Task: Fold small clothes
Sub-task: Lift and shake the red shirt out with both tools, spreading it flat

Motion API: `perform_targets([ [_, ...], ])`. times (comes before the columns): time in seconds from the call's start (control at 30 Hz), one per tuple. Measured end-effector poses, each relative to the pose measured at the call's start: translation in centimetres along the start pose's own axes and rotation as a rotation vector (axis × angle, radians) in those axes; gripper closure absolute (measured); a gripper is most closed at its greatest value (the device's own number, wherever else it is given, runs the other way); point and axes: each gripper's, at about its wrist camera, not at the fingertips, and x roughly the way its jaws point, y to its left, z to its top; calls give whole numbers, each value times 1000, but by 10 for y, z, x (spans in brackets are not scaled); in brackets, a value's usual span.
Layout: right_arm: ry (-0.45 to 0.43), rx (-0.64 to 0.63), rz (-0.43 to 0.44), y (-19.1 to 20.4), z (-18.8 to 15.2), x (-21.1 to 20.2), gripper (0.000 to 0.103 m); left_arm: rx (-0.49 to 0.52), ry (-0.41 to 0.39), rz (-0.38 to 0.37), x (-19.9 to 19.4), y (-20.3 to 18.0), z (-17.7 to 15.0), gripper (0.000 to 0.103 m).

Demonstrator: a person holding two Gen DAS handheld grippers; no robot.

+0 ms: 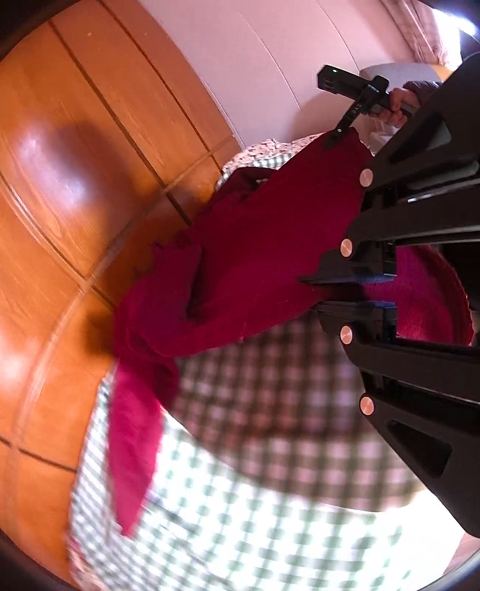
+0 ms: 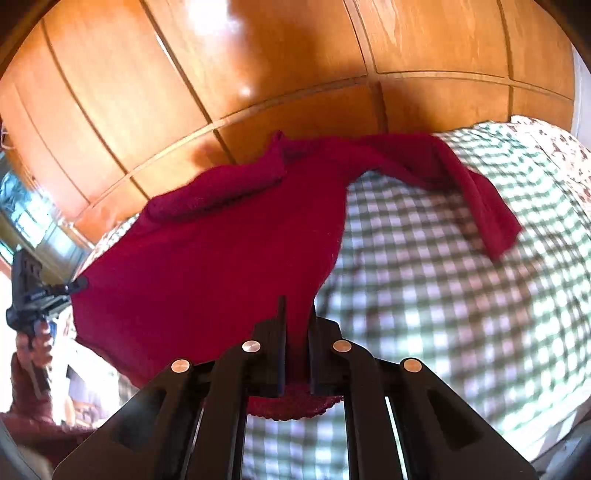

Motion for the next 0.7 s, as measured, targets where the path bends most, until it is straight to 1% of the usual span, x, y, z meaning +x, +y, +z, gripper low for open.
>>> perform_targets([
  [0.13, 69, 48, -15, -19, -45, -7, 96, -83, 69, 54, 18, 31, -40, 97],
  [0.23, 146, 90, -37, -30, -81, 5, 96, -113, 133, 153, 44, 50, -66, 96],
  [0.3, 193, 114, -63, -36, -100, 18, 96, -97, 145, 236, 57, 54, -75, 92],
  [0.33, 205, 115, -76, -38, -105, 22, 96, -87, 147, 264, 62, 56, -79, 91],
  [0.37, 218, 115, -97, -39, -108, 28, 96, -78, 134, 267, 62, 55, -80, 90],
  [0.43, 225, 124, -88, -39, -109, 28, 95, -67, 106, 290, 55, 53, -78, 85],
  [0.47, 219, 110, -111, -37, -106, 28, 81, -69, 84, 295, 52, 53, -76, 76],
  [0.5, 205, 100, -138, -35, -102, 26, 68, -84, 37, 301, 43, 56, -71, 64],
  [0.53, 192, 97, -151, -33, -99, 28, 37, -103, -2, 309, 36, 60, -65, 59],
  [0.57, 152, 90, -174, -30, -92, 23, 27, -119, -28, 316, 31, 64, -57, 54],
  [0.6, 131, 79, -174, -28, -85, 26, 27, -153, -68, 327, 23, 72, -48, 54],
  [0.67, 90, 47, -150, -12, -72, 30, 27, -201, -115, 348, 9, 84, -36, 52],
  [0.7, 75, 36, -131, -3, -67, 34, 27, -217, -136, 370, 4, 91, -29, 51],
])
